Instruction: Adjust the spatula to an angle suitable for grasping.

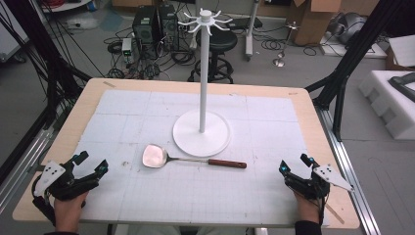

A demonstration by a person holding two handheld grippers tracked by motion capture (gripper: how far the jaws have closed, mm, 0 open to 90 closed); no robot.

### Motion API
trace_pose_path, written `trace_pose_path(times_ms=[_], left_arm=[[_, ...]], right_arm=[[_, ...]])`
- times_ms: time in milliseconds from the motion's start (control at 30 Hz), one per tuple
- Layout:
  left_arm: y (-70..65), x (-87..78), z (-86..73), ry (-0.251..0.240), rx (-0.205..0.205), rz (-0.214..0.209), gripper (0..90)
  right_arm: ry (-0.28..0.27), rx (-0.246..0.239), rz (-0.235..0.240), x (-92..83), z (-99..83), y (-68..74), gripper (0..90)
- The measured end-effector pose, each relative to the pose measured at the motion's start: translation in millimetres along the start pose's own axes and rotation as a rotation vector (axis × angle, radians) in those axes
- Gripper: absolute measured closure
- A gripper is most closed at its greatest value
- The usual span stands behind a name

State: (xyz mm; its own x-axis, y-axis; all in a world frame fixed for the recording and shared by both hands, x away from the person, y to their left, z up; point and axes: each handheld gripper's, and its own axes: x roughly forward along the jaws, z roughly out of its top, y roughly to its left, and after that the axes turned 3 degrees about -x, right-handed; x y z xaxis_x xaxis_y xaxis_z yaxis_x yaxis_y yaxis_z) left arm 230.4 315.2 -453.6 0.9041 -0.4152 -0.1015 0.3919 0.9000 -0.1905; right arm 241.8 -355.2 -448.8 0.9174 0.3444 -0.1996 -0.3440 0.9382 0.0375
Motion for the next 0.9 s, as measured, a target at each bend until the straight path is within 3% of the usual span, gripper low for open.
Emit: trace_pose_path(times_ms=[167, 400, 533, 600, 700, 733, 767, 800, 833, 867, 900], left_arm=[[0.8, 1.3, 0.6, 0.014, -0.007, -0.001, 17.7], [-0.4, -0.5, 0.0, -0.002, 0.01, -0.011, 17.7], [1.3, 1.3, 0.6, 0.012, -0.011, -0.013, 17.7], [0.7, 0.1, 0.3, 0.005, 0.001, -0.015, 17.9], [0.2, 0.3, 0.4, 0.007, 0.006, -0.02, 18.5], [0.2, 0.3, 0.4, 0.007, 0.006, -0.02, 18.5], [0.9, 0.7, 0.5, 0.01, 0.001, -0.023, 18.4], [0.9, 0.7, 0.5, 0.01, 0.001, -0.023, 18.4], [1.1, 0.6, 0.5, 0.01, 0.0, -0.025, 18.4], [1.1, 0.6, 0.5, 0.01, 0.0, -0.025, 18.5], [1.0, 0.8, 0.5, 0.01, -0.001, -0.025, 18.5]], right_arm=[[0.014, -0.001, -0.003, 0.9, 0.4, -0.2, 16.0], [0.045, 0.017, -0.028, 3.7, 1.6, 0.0, 16.1], [0.131, 0.04, -0.019, 12.3, 4.3, -2.7, 31.4], [0.165, 0.048, -0.009, 15.4, 5.6, -4.1, 50.1], [0.154, 0.043, 0.046, 21.4, 9.1, 4.7, 63.9], [0.154, 0.043, 0.046, 21.4, 9.1, 4.7, 63.9], [0.171, 0.003, 0.113, 32.0, 15.8, 21.6, 70.7], [0.171, 0.003, 0.113, 32.0, 15.8, 21.6, 70.7], [0.174, -0.012, 0.175, 44.2, 22.4, 39.2, 80.9], [0.174, -0.012, 0.175, 44.2, 22.4, 39.2, 80.9], [0.194, -0.027, 0.23, 58.8, 30.4, 58.7, 89.6]])
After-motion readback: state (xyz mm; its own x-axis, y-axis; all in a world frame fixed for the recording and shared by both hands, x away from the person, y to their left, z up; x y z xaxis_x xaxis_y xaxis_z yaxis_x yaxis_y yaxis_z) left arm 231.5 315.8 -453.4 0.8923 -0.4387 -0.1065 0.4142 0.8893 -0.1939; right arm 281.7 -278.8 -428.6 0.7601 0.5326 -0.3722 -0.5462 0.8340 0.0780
